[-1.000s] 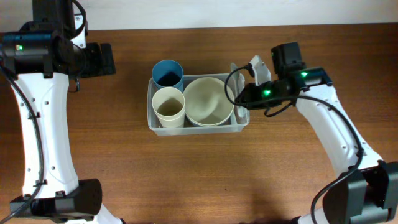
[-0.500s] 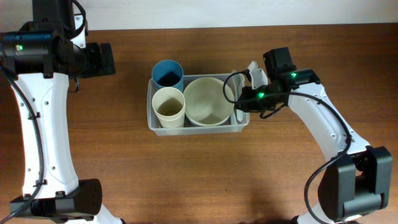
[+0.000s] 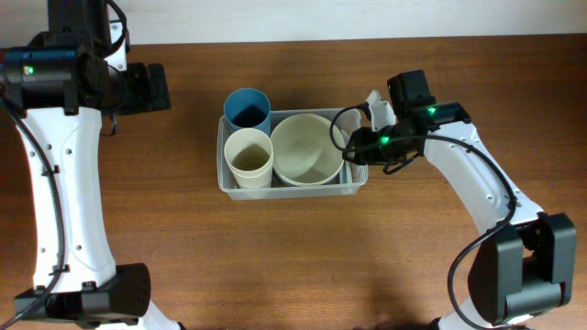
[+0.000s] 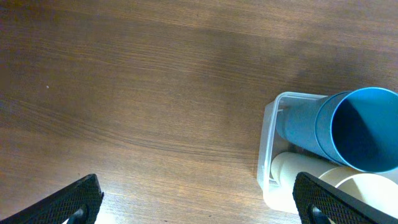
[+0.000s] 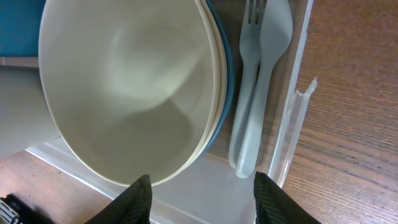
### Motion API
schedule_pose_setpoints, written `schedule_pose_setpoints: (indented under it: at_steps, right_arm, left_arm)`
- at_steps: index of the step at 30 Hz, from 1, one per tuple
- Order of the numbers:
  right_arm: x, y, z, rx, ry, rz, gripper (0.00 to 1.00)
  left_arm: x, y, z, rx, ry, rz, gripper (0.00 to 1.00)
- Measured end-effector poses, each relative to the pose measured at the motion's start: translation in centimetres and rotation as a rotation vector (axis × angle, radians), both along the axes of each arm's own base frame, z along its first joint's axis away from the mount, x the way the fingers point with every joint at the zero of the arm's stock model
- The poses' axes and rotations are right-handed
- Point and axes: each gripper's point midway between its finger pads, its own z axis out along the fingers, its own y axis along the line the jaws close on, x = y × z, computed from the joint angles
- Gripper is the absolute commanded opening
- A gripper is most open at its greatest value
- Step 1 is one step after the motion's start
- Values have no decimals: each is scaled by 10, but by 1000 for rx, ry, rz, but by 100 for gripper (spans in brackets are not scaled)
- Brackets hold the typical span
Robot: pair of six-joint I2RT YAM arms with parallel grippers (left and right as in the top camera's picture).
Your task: Pack container
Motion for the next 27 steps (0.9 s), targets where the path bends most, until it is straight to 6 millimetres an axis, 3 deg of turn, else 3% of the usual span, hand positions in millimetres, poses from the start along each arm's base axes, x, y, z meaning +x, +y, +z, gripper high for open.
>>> schedule_pose_setpoints:
  at_steps: [5,9,12,17,19,23,27]
  right_arm:
    - [-7,-3,2,-9,35,-2,55]
    - [-2,-12,30,-13,32,-14,59]
    - [8,-34,65,-40,-4,-50,66]
    - [7,-96,105,-178,-21,-162,90]
    - [3,-121,111,-255,-13,-202,99]
    - [-3,-154,112,-366,4,-256,99]
    - [-4,-159,111,-397,7,-259,99]
  left_arm:
    - [0,0,0,0,0,0,100]
    - [0,0,0,0,0,0,100]
    - [0,0,0,0,0,0,100]
    - [0,0,0,0,0,0,100]
    - [0,0,0,0,0,0,100]
    - [0,0,0,0,0,0,100]
    - [0,0,0,0,0,0,100]
